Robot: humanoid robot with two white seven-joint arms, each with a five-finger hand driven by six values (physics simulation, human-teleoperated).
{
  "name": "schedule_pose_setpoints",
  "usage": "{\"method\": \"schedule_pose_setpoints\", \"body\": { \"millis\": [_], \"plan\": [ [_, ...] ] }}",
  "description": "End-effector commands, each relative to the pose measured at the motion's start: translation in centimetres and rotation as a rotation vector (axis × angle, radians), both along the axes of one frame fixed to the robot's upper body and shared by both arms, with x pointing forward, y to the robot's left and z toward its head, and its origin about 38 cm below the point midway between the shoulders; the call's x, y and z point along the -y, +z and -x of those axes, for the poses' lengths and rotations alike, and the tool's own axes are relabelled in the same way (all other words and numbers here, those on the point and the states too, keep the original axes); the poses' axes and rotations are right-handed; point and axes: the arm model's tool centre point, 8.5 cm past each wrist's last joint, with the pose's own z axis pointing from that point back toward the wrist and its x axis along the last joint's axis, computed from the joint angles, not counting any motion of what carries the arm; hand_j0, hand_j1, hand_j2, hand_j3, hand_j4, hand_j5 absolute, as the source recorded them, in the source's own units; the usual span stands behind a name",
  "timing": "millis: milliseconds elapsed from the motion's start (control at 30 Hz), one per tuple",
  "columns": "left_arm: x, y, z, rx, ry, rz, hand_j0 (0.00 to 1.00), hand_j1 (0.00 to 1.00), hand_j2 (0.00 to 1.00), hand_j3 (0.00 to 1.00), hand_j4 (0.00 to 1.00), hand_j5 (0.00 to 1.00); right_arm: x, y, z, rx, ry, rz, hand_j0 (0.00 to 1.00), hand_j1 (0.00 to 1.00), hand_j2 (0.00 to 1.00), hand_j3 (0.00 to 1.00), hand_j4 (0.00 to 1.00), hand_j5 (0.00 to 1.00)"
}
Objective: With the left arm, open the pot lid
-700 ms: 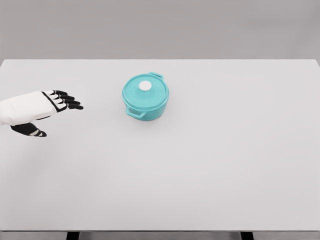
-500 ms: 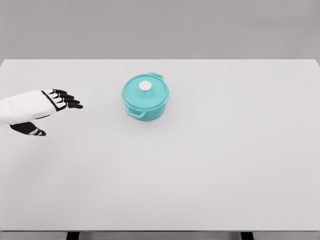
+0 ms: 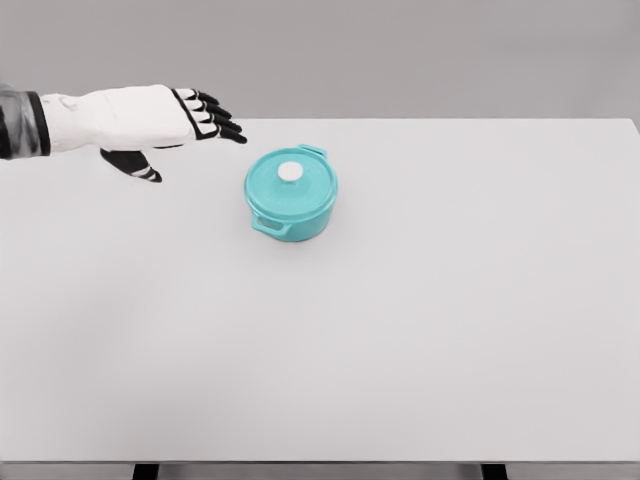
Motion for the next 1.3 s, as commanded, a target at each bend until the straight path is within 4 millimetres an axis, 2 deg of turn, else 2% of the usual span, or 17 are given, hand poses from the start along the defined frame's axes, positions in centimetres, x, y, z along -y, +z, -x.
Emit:
{"method": "schedule_pose_setpoints", "body": {
  "millis": [0,67,133,200,267,433,600,667,733,800,1033,1267],
  "plan": [
    [3.4,-5.1,-0.1,-0.133,-0.063,-0.035,1.00,1.00,1.00,1.00,1.00,1.00,0.0,0.0,0.0,-0.001,0.000,0.000,1.00,1.00,1.00,1.00,1.00,1.00],
    [5.7,-3.1,-1.7,-0.112,-0.031,0.017,1.00,1.00,1.00,1.00,1.00,1.00,0.0,0.0,0.0,0.000,0.000,0.000,1.00,1.00,1.00,1.00,1.00,1.00],
    [8.1,-2.7,-2.8,-0.117,-0.029,0.047,1.00,1.00,1.00,1.00,1.00,1.00,0.0,0.0,0.0,0.000,0.000,0.000,1.00,1.00,1.00,1.00,1.00,1.00],
    [8.5,-2.4,-3.5,-0.115,-0.018,0.039,1.00,1.00,1.00,1.00,1.00,1.00,0.0,0.0,0.0,-0.002,0.000,0.001,1.00,1.00,1.00,1.00,1.00,1.00],
    [10.4,-1.7,-4.1,-0.113,0.010,0.058,1.00,1.00,1.00,1.00,1.00,1.00,0.0,0.0,0.0,0.000,0.000,0.000,1.00,1.00,1.00,1.00,1.00,1.00],
    [11.2,-3.2,-4.7,-0.150,0.051,0.015,1.00,1.00,1.00,1.00,1.00,1.00,0.0,0.0,0.0,0.000,0.000,0.000,1.00,1.00,1.00,1.00,1.00,1.00],
    [10.8,-3.7,-5.1,-0.160,0.067,-0.011,1.00,1.00,1.00,1.00,1.00,1.00,0.0,0.0,0.0,-0.002,0.000,0.001,1.00,1.00,1.00,1.00,1.00,1.00],
    [10.7,-3.7,-5.2,-0.159,0.072,-0.013,0.93,0.93,0.93,0.93,0.93,0.93,0.0,0.0,0.0,0.000,0.000,0.000,1.00,1.00,1.00,1.00,1.00,1.00],
    [10.5,-3.9,-5.4,-0.158,0.082,-0.023,0.90,0.90,0.90,0.90,0.90,0.90,0.0,0.0,0.0,-0.002,0.000,0.001,1.00,1.00,1.00,1.00,1.00,1.00],
    [10.7,-4.6,-5.6,-0.172,0.086,-0.032,0.90,0.90,0.90,0.90,0.90,0.90,0.0,0.0,0.0,-0.002,0.000,0.001,1.00,1.00,1.00,1.00,1.00,1.00],
    [11.4,-4.7,-5.5,-0.175,0.074,-0.029,0.91,0.91,0.91,0.91,0.91,0.91,0.0,0.0,0.0,-0.002,0.000,0.001,1.00,1.00,1.00,1.00,1.00,1.00],
    [12.2,-5.8,-5.3,-0.196,0.063,-0.051,0.90,0.90,0.90,0.90,0.90,0.90,0.0,0.0,0.0,0.000,0.000,0.000,1.00,1.00,1.00,1.00,1.00,1.00]
  ]
}}
